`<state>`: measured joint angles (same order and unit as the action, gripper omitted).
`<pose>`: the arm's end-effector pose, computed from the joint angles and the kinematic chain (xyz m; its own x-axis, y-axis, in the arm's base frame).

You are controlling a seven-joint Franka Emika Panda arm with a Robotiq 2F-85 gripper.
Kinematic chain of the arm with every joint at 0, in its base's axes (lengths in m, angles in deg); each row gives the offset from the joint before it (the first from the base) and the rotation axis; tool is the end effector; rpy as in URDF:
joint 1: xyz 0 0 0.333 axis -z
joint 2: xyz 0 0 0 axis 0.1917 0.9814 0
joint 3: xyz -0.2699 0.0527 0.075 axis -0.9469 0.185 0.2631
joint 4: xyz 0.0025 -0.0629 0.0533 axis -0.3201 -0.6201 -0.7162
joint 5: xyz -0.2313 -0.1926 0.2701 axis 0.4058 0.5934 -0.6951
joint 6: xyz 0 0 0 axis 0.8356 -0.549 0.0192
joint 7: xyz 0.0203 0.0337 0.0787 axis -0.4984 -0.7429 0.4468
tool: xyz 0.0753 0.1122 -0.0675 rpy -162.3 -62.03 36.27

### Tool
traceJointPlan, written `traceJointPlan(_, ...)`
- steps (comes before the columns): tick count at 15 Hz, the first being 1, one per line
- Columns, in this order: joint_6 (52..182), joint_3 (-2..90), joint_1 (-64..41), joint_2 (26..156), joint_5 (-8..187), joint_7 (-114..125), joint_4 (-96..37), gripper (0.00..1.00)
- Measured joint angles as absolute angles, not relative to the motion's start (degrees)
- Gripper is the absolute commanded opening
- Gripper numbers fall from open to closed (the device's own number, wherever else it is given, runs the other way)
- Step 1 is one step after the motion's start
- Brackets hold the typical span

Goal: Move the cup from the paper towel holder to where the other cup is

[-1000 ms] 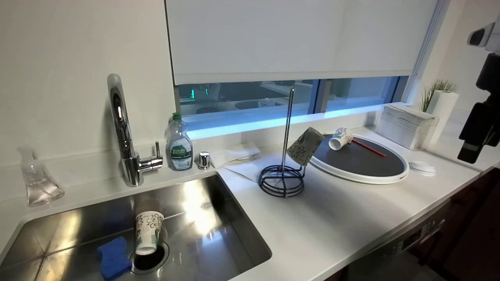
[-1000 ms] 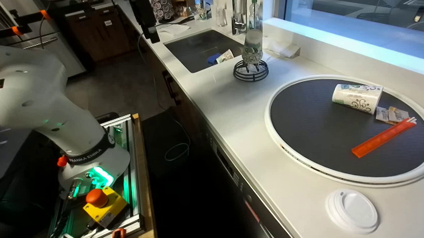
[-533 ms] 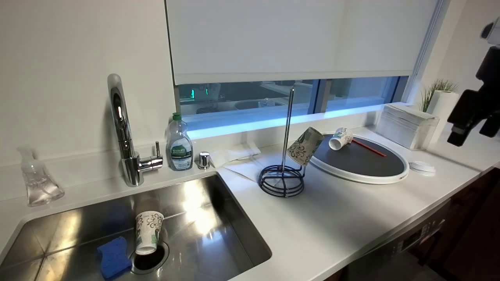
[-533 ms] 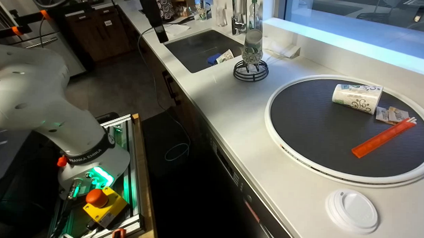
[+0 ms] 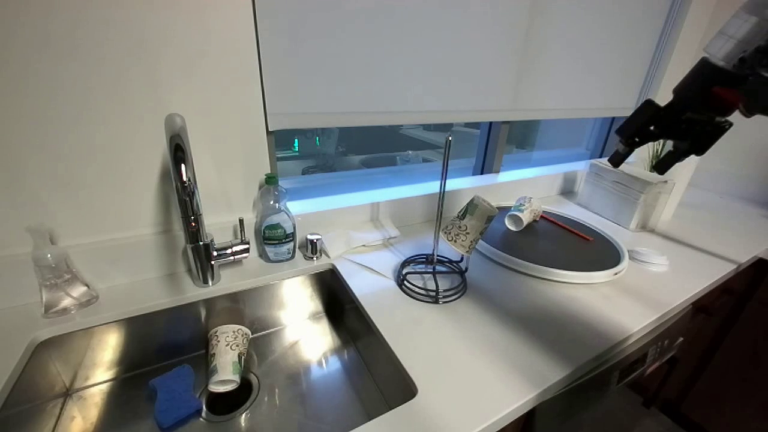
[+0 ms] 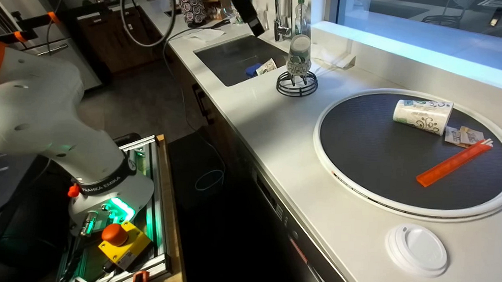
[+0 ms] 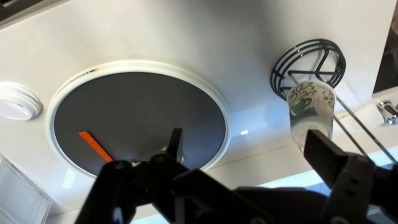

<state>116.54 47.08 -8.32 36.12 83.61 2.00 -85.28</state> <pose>0.4295 -0.0242 0.4526 0.8840 -0.2385 0.4021 -0.2080 -0.9709 -0.1185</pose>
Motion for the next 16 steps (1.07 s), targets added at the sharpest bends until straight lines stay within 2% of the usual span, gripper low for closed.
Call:
traceJointPlan(4, 120.2, 46.2, -8.3, 42.6, 82.9, 2.1, -82.6, 1.00)
traceJointPlan(10, 120.3, 46.3, -8.1, 43.7, 82.6, 0.6, -81.7, 1.00)
traceJointPlan(16, 122.9, 44.9, -12.4, 51.2, 71.5, 3.7, -78.8, 1.00)
